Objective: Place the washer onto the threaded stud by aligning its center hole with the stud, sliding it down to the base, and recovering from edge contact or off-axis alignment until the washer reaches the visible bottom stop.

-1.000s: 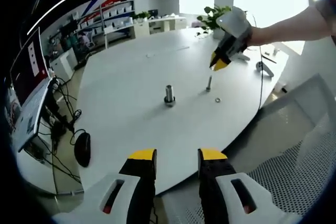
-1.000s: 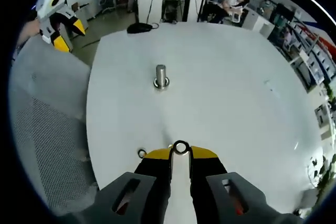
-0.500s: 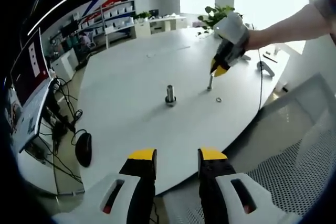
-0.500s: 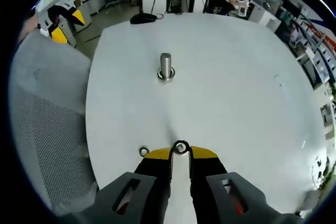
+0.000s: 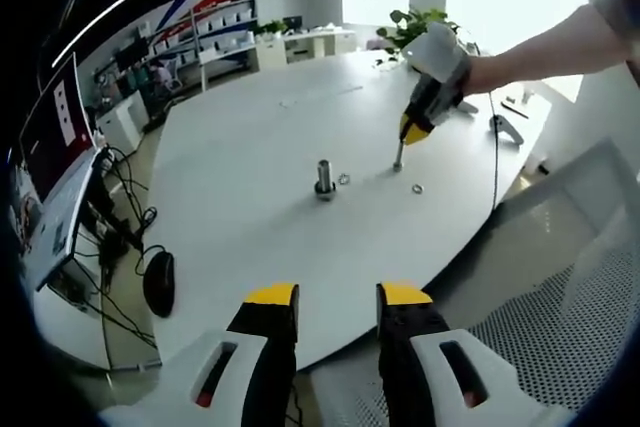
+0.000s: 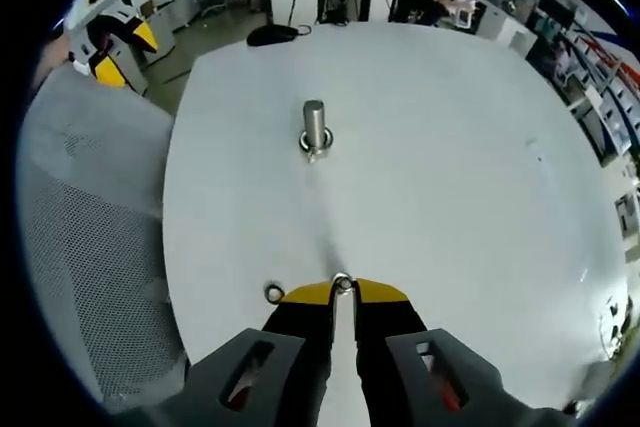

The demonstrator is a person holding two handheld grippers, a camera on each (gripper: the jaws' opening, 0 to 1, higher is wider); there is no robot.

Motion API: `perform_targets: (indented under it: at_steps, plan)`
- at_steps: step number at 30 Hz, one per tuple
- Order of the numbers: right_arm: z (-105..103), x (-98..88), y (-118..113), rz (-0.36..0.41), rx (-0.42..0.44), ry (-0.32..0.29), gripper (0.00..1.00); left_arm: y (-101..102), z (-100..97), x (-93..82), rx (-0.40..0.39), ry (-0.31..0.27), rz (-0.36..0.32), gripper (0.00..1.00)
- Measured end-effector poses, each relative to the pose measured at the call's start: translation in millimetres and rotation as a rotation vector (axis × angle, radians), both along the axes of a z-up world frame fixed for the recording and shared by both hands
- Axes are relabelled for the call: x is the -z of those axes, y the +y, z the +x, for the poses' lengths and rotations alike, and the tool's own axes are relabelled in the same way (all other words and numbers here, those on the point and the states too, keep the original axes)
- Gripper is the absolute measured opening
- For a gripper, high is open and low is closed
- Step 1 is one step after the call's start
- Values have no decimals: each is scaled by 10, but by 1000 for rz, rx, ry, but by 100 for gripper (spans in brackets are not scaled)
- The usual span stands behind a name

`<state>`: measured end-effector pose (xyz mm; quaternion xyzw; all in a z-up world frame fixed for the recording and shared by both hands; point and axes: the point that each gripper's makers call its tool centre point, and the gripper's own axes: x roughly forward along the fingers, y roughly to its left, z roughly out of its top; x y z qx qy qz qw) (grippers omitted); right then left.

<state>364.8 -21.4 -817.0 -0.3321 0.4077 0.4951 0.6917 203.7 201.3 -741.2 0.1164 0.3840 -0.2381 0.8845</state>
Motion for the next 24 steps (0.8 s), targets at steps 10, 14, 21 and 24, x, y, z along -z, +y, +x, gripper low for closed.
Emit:
perform_targets:
  at_steps: [10,14,21,24]
  plan:
    - [14,-6,-47,9,8,-7,9,-2,-10,18,3,11,2,29]
    - [5,2,-63,7,-1,-8,9,5,-8,18,1,10,4,29]
    - [0,-4,-102,16,5,-10,10,12,-9,24,0,11,12,29]
    - [-13,-8,-124,20,10,-10,11,12,-7,28,1,11,13,29]
